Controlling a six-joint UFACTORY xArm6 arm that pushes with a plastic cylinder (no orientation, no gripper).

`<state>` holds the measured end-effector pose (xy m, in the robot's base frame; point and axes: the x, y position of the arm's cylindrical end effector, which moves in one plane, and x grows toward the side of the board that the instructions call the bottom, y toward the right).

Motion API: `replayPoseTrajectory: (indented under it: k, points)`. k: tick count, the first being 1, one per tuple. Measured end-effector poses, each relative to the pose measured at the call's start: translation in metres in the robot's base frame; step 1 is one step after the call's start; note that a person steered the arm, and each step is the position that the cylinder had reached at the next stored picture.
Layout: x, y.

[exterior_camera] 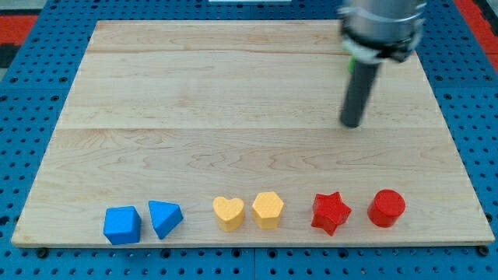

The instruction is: Move the green circle diagonally to the bottom left of the green star

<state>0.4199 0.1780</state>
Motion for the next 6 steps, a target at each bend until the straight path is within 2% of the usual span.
replayPoseTrajectory:
  k: [1,2,3,4,5,6]
  points:
    - [-0.056,0.066]
    - [-0.107,0.092]
    - [-0.119,0.07]
    - [-0.128,0.02]
    - [-0.123,-0.024]
    - [-0.095,-0.05]
